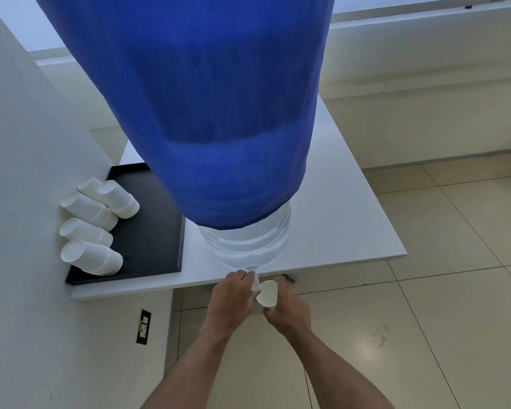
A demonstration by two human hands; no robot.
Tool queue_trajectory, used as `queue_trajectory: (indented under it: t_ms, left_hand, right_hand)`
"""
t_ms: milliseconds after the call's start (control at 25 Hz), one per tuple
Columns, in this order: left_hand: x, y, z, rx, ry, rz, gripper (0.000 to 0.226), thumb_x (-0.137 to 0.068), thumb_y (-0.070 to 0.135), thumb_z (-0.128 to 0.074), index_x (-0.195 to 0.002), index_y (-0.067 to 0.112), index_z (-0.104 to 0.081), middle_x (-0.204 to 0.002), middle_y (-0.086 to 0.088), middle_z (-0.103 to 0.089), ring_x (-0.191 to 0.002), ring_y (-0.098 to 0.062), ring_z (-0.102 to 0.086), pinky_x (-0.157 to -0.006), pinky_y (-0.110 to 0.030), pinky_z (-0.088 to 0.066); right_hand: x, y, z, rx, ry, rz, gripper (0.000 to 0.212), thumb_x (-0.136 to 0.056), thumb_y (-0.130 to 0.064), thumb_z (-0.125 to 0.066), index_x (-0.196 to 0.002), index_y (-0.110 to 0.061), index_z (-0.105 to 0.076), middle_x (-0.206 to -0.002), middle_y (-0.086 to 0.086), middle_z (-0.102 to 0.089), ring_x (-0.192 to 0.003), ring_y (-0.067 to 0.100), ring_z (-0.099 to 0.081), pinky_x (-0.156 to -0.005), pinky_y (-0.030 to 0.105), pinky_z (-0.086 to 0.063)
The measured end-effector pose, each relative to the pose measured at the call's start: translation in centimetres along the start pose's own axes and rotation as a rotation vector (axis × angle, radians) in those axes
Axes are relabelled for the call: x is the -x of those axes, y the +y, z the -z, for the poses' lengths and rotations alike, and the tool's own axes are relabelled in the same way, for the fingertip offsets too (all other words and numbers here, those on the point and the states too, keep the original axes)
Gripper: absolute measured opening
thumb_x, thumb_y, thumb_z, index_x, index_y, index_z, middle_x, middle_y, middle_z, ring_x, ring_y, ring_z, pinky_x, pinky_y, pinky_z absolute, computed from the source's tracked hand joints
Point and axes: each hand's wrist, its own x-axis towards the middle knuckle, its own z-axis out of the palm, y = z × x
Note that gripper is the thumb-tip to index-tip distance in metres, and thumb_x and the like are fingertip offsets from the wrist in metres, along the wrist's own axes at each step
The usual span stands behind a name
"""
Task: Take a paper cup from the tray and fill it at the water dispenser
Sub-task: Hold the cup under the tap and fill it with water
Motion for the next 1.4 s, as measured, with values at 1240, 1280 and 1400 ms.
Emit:
queue_trajectory:
  t_ms: [1240,1280,1400]
  left_hand:
    - [-1.0,0.1,0.7,0.406,-0.082,0.283,0.016,-0.099,0.018,-0.059,-0.099,0.013,-0.073,-0.096,-0.003,-0.07,-0.086,-0.017,-0.063,-0.072,-0.019,-0.044]
    - [-0.8,-0.1,0.8,0.416,-0.099,0.285,0.017,-0.099,0.019,-0.058,-0.097,0.011,-0.073,-0.097,-0.004,-0.07,-0.086,-0.018,-0.064,-0.073,-0.021,-0.045]
    - [0.2,-0.7,1.1,0.433,-0.114,0.31,0.026,-0.105,0.023,-0.048,-0.107,0.013,-0.072,-0.105,-0.003,-0.073,-0.093,-0.019,-0.066,-0.078,-0.025,-0.05]
  right_hand:
    - [0.2,-3.1,0.4,-0.164,0.063,0.033,0.046,-0.08,-0.036,-0.071,-0.12,-0.031,-0.049,-0.105,-0.012,-0.068,-0.09,0.022,-0.069,-0.066,0.033,-0.047]
    - [0.4,-3.3,0.6,-0.164,0.061,0.025,0.045,-0.08,-0.035,-0.07,-0.12,-0.03,-0.049,-0.106,-0.012,-0.068,-0.091,0.022,-0.069,-0.066,0.032,-0.045]
    - [0.5,-3.8,1.1,-0.15,0.044,0.023,0.045,-0.081,-0.031,-0.069,-0.121,-0.028,-0.048,-0.108,-0.011,-0.067,-0.092,0.024,-0.069,-0.066,0.032,-0.043]
